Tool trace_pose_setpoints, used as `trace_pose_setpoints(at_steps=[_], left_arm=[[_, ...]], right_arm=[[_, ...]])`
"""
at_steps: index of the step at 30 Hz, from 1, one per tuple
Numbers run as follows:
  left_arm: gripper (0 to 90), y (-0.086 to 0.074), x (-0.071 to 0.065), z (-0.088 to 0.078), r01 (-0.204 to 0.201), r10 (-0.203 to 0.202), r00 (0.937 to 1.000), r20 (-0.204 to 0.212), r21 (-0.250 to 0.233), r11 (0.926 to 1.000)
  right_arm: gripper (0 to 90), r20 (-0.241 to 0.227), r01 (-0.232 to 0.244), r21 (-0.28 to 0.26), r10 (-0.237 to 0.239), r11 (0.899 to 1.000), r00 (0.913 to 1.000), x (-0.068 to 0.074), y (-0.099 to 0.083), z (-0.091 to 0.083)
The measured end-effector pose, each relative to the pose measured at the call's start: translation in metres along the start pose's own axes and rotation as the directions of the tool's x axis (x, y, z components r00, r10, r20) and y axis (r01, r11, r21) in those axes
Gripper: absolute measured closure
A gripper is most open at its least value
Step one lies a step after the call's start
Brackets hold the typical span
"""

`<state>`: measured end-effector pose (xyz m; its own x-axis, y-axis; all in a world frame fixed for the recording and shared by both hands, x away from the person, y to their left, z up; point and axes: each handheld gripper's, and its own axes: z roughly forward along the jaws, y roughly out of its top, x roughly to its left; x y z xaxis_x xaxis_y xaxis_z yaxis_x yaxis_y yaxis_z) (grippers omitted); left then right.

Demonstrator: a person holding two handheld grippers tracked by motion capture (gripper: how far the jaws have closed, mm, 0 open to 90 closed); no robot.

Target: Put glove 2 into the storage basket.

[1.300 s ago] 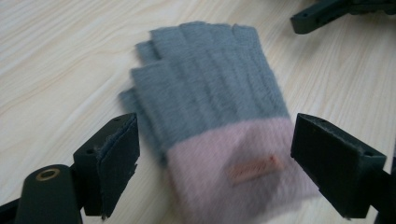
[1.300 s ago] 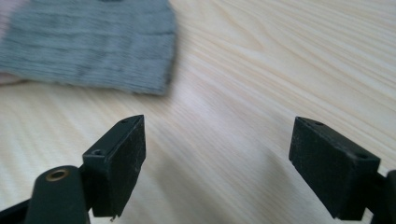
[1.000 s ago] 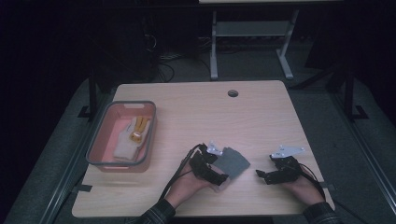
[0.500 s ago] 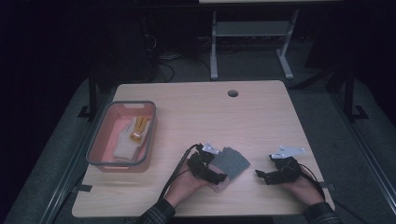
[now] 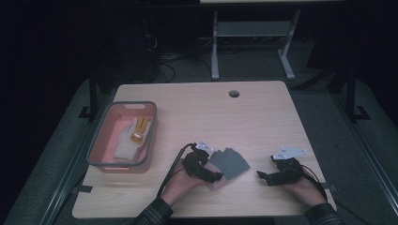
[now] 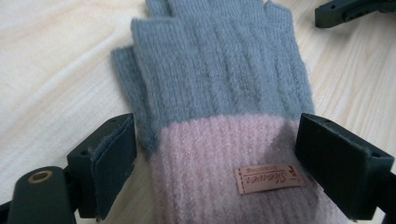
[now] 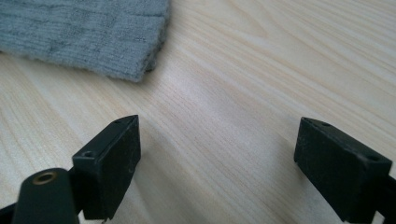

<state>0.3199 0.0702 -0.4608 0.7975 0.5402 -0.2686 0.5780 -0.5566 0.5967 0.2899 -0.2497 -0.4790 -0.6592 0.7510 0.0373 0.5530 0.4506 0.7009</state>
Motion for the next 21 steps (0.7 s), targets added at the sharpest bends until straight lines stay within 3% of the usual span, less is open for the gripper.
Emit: trace_pose_setpoints(at_steps=[7,13,19,21], left_arm=[[16.7,0.0010,-0.0010,-0.0010,-0.017,0.017,0.9998,0.005,0.016,0.9997],[35.8,0.0027,0.0031,-0.0045,0.013,-0.013,0.9994,0.032,0.020,0.9997],[61.3,0.0039,0.0041,-0.0081,-0.009,0.009,0.9991,0.042,-0.004,1.0000],[64.9,0.0050,0.0028,-0.0085,-0.016,0.016,0.9991,0.038,-0.002,0.9999]], right_arm=[[14.1,0.000,0.003,-0.001,-0.003,1.000,1.0000,0.0001,0.0000,0.0001],[13.4,-0.002,0.001,-0.018,-0.001,1.000,1.0000,0.0005,-0.0018,0.0007],[13.2,-0.004,0.009,-0.029,-0.009,1.000,1.0000,0.0000,-0.0031,0.0011],[13.1,-0.004,0.009,-0.028,-0.009,1.000,1.0000,0.0000,-0.0030,0.0011]])
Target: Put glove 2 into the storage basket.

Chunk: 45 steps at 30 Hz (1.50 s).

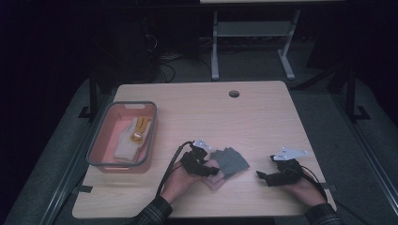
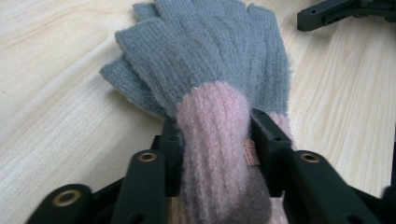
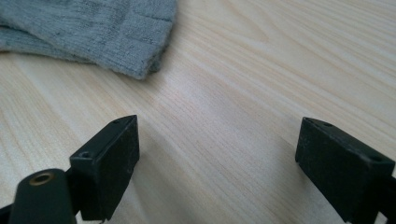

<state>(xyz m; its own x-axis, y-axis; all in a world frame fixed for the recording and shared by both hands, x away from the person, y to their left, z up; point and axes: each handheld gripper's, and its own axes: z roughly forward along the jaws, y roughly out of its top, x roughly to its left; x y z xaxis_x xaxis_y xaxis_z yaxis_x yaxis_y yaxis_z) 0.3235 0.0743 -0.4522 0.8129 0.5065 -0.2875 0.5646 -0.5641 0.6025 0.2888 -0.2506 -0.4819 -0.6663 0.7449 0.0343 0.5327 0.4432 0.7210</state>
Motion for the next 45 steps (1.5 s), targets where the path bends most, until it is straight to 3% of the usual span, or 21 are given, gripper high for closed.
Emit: trace_pose_setpoints(at_steps=[2,12,19,26,45], left_arm=[[67.8,0.001,0.000,-0.001,-0.026,0.026,0.9997,0.000,0.008,0.9996],[71.2,0.007,-0.004,-0.011,-0.035,0.037,0.9987,0.035,-0.046,0.9983],[71.5,0.013,-0.002,-0.027,-0.049,0.051,0.9983,0.027,-0.071,0.9963],[71.5,0.018,0.002,-0.045,-0.045,0.046,0.9989,0.004,-0.112,0.9927],[71.5,0.025,0.028,-0.107,-0.014,0.003,0.9972,-0.075,-0.155,0.9878]], right_arm=[[13.1,0.000,0.000,0.000,0.000,1.000,1.0000,0.000,0.000,0.000],[13.1,0.000,-0.001,0.000,0.001,1.000,1.0000,0.000,0.000,0.000],[13.1,0.000,-0.001,0.000,0.001,1.000,1.0000,0.000,0.000,0.000],[13.1,0.001,-0.005,-0.001,0.005,1.000,1.0000,0.000,0.000,0.000],[13.1,0.003,-0.006,-0.003,0.006,1.000,1.0000,0.000,0.000,0.000]])
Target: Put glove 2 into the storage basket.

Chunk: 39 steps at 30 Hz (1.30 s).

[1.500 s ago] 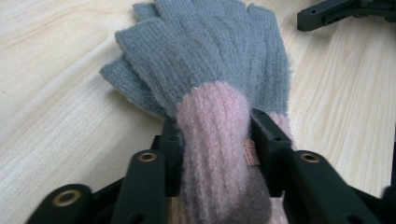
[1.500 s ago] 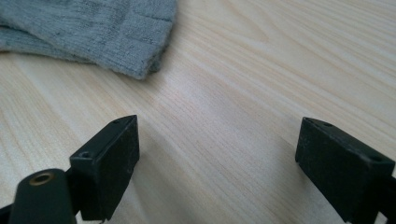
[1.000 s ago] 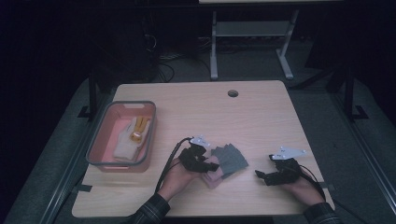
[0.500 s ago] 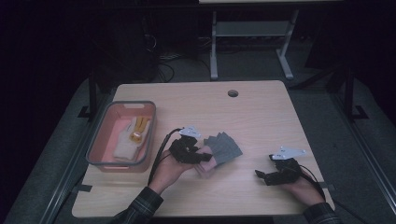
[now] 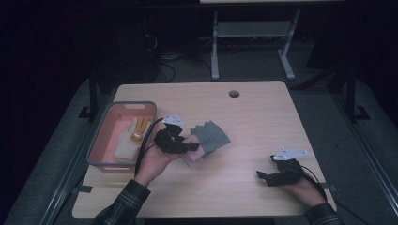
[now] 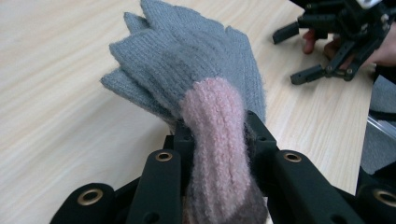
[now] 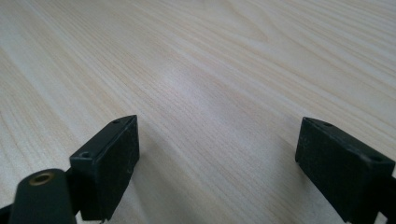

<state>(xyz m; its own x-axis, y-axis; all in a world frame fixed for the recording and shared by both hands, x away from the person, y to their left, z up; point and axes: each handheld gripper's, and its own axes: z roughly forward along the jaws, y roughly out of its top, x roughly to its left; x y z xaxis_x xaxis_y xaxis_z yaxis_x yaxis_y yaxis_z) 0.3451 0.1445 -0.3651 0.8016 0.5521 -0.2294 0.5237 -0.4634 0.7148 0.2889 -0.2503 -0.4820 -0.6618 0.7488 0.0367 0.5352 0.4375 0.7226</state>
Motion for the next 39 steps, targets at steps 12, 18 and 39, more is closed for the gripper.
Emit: trace_pose_setpoints(at_steps=[12,18,39], left_arm=[[71.4,0.000,0.027,-0.045,0.048,-0.050,0.9968,-0.063,-0.044,0.9979],[71.4,-0.004,0.039,-0.066,0.070,-0.076,0.9918,-0.103,-0.058,0.9959],[71.4,-0.030,0.081,-0.125,0.169,-0.198,0.9572,-0.211,-0.146,0.9747]], right_arm=[[13.1,0.000,0.000,0.000,0.000,1.000,1.0000,0.000,0.000,0.000],[13.1,0.000,0.003,0.001,-0.003,1.000,1.0000,0.000,0.000,0.000],[13.1,0.000,-0.001,0.001,0.001,1.000,1.0000,0.000,0.000,0.000]])
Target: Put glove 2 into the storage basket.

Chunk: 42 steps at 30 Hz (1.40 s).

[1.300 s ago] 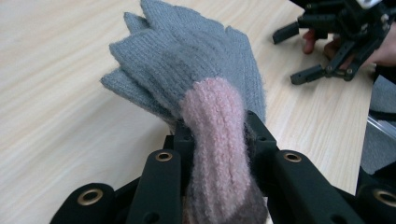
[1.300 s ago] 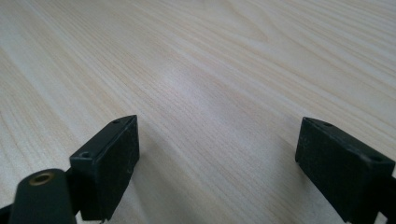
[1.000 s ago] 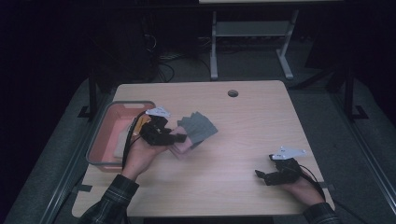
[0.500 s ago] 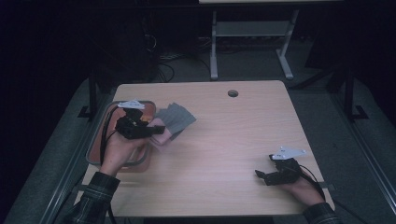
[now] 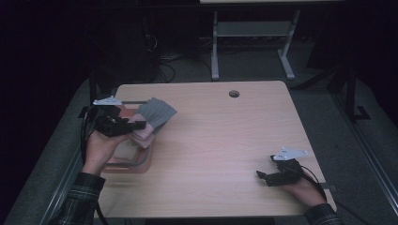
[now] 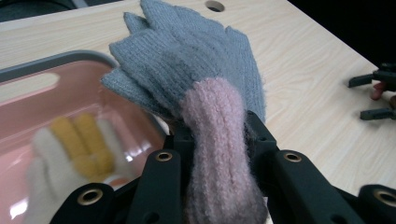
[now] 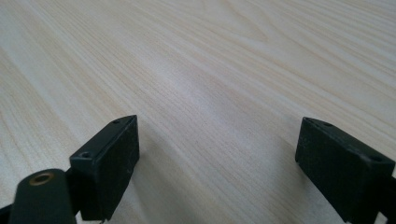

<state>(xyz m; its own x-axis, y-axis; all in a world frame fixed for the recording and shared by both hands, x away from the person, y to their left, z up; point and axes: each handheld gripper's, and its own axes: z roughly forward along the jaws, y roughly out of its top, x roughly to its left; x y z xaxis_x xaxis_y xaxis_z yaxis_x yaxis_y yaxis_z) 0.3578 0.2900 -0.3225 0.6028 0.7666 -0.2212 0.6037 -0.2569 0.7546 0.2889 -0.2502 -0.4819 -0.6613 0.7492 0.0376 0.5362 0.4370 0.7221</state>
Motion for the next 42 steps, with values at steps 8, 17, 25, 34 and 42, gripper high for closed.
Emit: trace_pose_setpoints(at_steps=[8,17,25,34,42], left_arm=[[71.4,-0.011,0.021,-0.012,0.056,-0.056,0.9977,-0.038,-0.022,0.9982],[71.3,-0.024,0.044,-0.017,0.114,-0.116,0.9896,-0.084,-0.033,0.9929],[71.2,-0.032,0.057,-0.009,0.168,-0.169,0.9805,-0.100,-0.026,0.9855],[70.8,-0.045,0.067,0.011,0.220,-0.217,0.9708,-0.103,0.017,0.9754],[69.4,-0.052,0.074,0.016,0.238,-0.229,0.9622,-0.147,0.049,0.9699]], right_arm=[[13.1,0.002,-0.002,0.000,0.002,1.000,1.0000,0.000,0.000,0.000],[13.1,0.003,-0.004,0.000,0.004,1.000,1.0000,0.000,0.000,0.000],[13.1,0.003,-0.004,0.000,0.004,1.000,1.0000,0.000,0.000,0.000],[13.1,0.003,-0.004,0.000,0.004,1.000,1.0000,0.000,0.000,0.000],[13.1,0.003,-0.003,0.000,0.003,1.000,1.0000,0.000,0.000,0.000]])
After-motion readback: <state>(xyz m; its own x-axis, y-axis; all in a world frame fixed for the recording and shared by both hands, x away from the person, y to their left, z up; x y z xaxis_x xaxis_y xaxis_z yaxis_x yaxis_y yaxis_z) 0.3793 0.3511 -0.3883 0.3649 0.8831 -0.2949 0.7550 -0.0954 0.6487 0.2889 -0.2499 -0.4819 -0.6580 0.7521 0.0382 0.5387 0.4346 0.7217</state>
